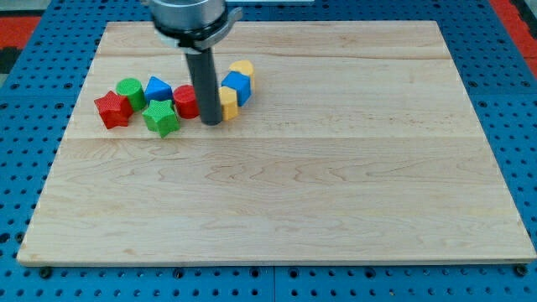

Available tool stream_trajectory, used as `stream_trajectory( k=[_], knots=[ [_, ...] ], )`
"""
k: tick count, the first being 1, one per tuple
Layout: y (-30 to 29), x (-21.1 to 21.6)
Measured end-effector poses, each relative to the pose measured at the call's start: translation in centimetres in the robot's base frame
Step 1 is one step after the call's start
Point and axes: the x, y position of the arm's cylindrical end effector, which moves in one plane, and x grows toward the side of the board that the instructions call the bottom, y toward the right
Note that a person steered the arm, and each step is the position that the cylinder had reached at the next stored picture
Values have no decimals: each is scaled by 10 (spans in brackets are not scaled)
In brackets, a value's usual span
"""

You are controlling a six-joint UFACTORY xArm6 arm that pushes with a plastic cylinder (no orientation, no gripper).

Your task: Slide the blue triangle closer to the blue cube

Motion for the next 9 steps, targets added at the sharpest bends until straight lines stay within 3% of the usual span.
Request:
stream_trajectory(
  k=[2, 3, 4, 6, 7, 9],
  knots=[
    [47, -79],
    [57, -38],
    [27, 32],
    [-125, 108],
    [-157, 85],
    [-127, 17]
  ],
)
